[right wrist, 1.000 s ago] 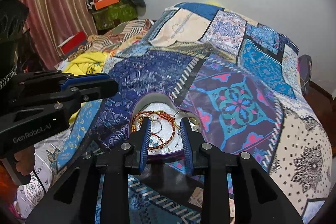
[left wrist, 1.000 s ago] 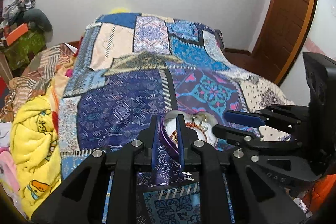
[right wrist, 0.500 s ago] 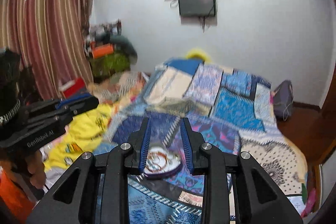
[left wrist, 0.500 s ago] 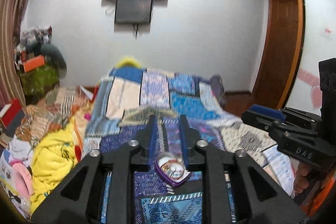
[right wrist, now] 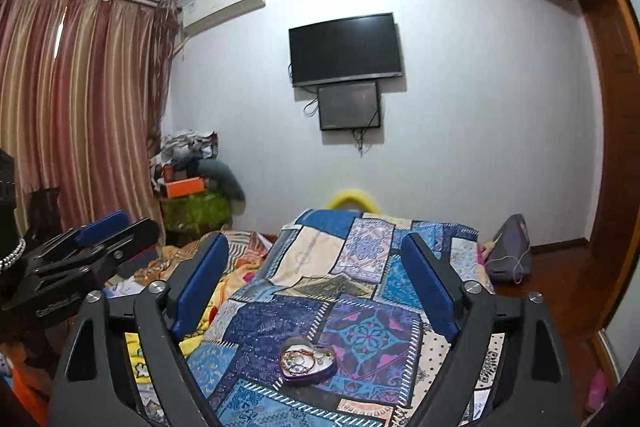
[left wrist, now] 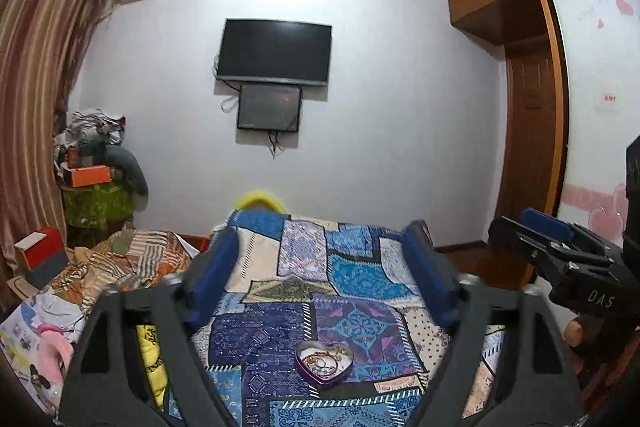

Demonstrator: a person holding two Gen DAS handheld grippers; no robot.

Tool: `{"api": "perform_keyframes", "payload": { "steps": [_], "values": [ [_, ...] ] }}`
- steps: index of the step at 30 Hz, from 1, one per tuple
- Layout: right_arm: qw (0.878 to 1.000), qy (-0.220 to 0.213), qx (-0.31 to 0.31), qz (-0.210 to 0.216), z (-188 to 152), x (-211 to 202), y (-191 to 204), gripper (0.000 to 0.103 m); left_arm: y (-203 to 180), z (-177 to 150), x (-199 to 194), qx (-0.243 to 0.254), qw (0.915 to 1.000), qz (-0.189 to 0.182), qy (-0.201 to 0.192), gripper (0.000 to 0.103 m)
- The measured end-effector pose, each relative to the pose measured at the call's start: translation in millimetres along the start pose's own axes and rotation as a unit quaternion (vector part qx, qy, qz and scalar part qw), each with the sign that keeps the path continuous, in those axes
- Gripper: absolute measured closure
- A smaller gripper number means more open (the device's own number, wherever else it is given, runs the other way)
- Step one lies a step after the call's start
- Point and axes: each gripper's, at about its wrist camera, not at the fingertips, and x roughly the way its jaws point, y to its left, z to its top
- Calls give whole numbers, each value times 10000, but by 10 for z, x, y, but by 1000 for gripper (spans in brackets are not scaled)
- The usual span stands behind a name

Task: Organize jewelry

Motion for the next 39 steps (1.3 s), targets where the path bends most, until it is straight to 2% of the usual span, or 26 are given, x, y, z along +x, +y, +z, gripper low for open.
{"api": "perform_keyframes", "payload": {
  "steps": [1, 4, 39],
  "values": [
    [10000, -11, 11, -47, -4, 6, -12, 11, 2, 0, -37, -10, 10000, 61, -68, 8],
    [9998, -66, 31, -184, -25, 1, -20, 0, -6, -3, -86, 0, 9997, 189, -127, 6],
    [9996, 186, -74, -182, -128, -174, -31, 0, -6, -118, -17, -50, 9994, 250, 220, 5]
  ]
}}
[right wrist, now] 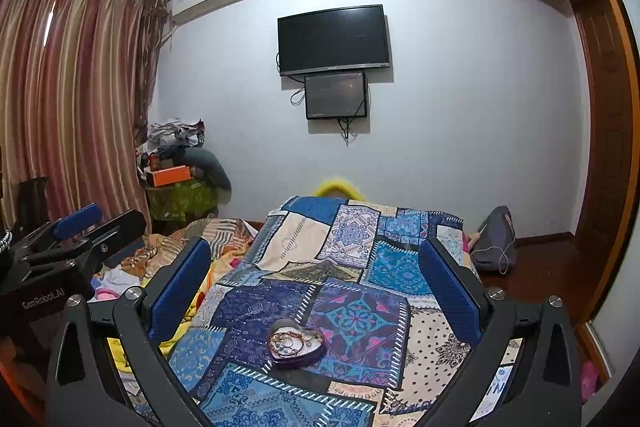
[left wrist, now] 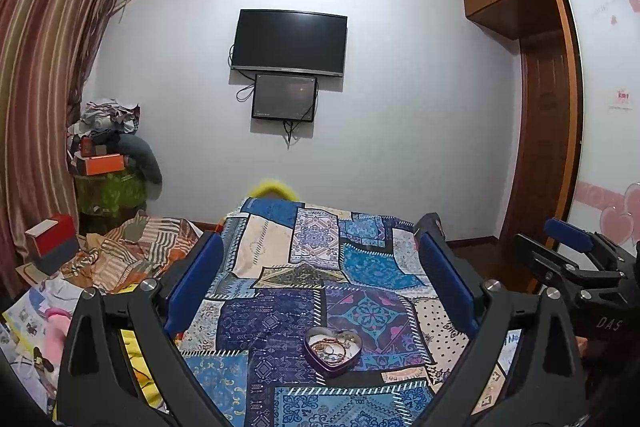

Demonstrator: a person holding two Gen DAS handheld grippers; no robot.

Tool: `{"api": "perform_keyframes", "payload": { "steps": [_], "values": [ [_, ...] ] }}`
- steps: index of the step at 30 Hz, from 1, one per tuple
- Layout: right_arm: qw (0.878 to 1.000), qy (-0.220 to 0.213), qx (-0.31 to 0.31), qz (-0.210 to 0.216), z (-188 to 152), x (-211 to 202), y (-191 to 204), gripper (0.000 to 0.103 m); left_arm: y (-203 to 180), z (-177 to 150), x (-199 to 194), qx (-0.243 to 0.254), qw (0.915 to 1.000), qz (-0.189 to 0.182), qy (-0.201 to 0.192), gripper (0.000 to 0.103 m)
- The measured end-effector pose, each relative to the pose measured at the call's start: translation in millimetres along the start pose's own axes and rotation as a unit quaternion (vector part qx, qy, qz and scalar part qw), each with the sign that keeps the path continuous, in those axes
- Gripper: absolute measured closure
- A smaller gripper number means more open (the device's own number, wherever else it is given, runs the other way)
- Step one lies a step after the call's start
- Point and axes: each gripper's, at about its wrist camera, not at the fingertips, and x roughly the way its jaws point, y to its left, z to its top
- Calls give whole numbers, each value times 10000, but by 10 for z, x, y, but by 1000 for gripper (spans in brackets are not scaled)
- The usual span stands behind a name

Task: Organize jewelry

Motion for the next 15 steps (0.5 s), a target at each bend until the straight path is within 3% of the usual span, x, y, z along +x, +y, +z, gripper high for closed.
{"api": "perform_keyframes", "payload": {
  "steps": [15],
  "values": [
    [10000, 34, 8, -50, 28, 6, -19, 0, -56, -26, -3, 120, 9999, -50, 17, 4]
  ]
}}
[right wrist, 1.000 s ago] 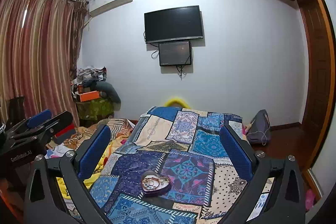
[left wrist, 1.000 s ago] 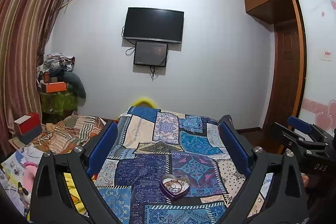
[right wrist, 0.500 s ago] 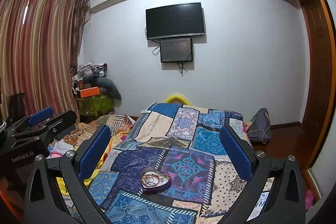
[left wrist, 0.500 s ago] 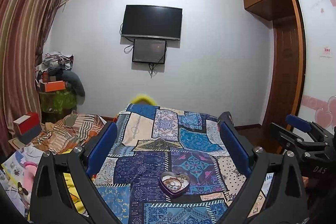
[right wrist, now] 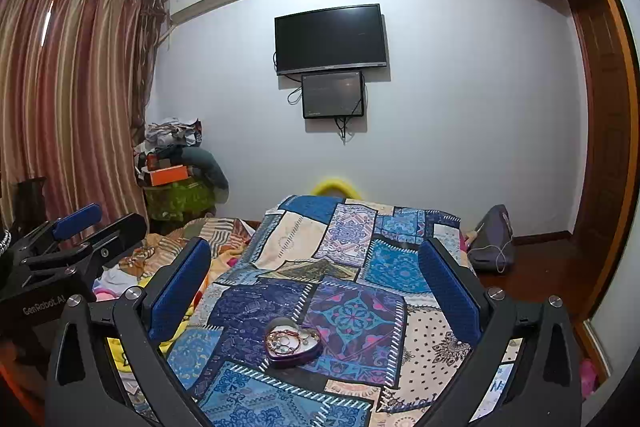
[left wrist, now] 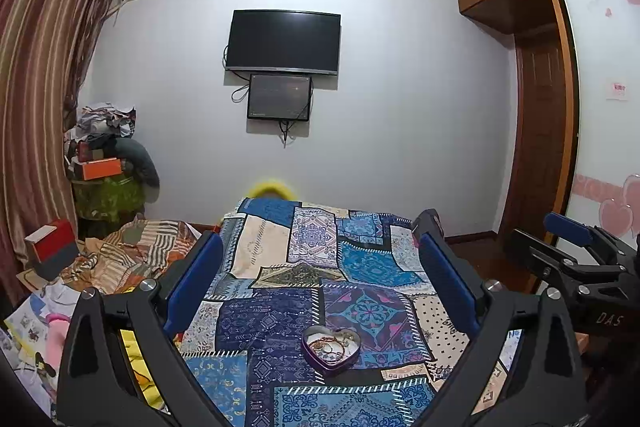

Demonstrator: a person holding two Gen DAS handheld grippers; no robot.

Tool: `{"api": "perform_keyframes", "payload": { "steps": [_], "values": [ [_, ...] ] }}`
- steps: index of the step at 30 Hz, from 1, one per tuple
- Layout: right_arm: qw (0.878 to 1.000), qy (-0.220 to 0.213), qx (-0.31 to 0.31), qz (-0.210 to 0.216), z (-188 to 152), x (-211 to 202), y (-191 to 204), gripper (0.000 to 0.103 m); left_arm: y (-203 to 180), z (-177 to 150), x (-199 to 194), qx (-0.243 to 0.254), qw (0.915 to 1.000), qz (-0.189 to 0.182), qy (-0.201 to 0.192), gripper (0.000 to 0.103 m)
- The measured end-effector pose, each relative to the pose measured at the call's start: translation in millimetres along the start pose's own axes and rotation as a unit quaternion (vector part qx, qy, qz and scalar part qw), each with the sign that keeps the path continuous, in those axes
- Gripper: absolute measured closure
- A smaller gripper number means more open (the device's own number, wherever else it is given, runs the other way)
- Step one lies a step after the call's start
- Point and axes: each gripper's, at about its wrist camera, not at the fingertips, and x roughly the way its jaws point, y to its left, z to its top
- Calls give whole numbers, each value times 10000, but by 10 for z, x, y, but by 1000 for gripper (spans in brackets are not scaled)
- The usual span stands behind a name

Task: Organize jewelry

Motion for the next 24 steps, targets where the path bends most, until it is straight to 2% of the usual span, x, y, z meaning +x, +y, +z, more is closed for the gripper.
{"api": "perform_keyframes", "payload": {
  "steps": [11, 24],
  "values": [
    [10000, 4, 31, -50, 6, 4, -45, 0, -12, 10, 21, 1, 9998, -176, 57, 4],
    [10000, 5, 31, -79, 13, 26, -54, 0, -25, -2, 43, 22, 9999, -136, 60, 3]
  ]
}}
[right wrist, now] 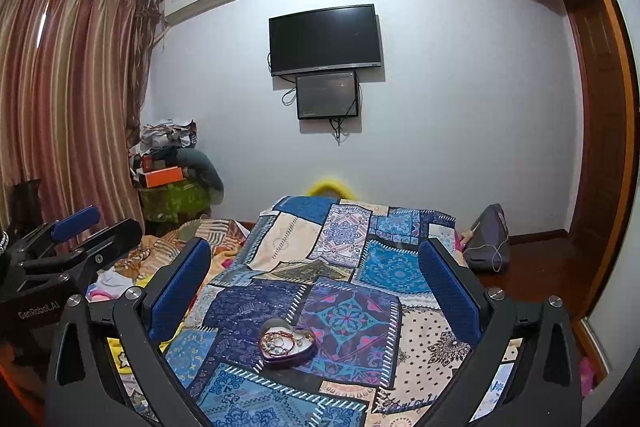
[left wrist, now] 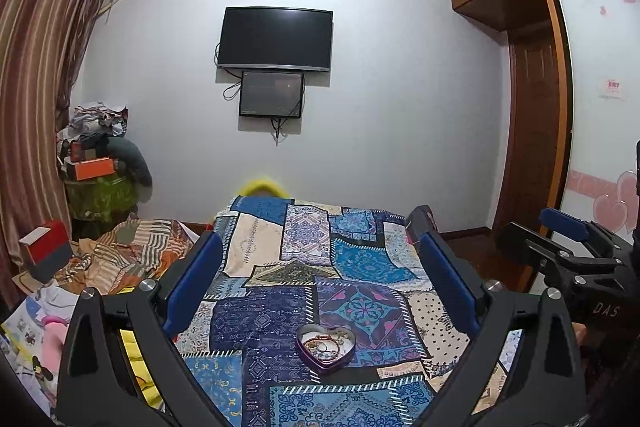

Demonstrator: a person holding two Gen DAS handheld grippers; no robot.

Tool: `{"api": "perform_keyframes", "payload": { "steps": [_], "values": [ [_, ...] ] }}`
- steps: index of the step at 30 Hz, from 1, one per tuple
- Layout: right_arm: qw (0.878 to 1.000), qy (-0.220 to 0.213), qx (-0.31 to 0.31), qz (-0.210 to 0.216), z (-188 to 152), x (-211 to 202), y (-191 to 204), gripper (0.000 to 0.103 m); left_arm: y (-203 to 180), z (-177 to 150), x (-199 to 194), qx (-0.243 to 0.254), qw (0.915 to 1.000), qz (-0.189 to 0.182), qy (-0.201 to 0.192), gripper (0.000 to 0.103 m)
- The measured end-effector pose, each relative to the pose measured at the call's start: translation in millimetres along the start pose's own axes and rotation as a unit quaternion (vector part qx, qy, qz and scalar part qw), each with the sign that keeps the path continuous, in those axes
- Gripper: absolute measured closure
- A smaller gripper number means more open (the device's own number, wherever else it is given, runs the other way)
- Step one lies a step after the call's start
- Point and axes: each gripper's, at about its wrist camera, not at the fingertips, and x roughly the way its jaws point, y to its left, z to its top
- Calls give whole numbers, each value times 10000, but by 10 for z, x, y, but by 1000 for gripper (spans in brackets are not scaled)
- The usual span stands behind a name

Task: Organize jewelry

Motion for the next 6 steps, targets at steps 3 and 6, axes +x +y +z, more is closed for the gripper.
{"api": "perform_keyframes", "payload": {
  "steps": [3, 6],
  "values": [
    [10000, 5, -4, 16, -1, -1, 0, 0, 7, -4, 9, -1, 10000, -2, 9, 2],
    [10000, 5, -12, 7, -21, 1, 6, 0, 4, -20, 29, -11, 10000, -35, 35, 2]
  ]
}}
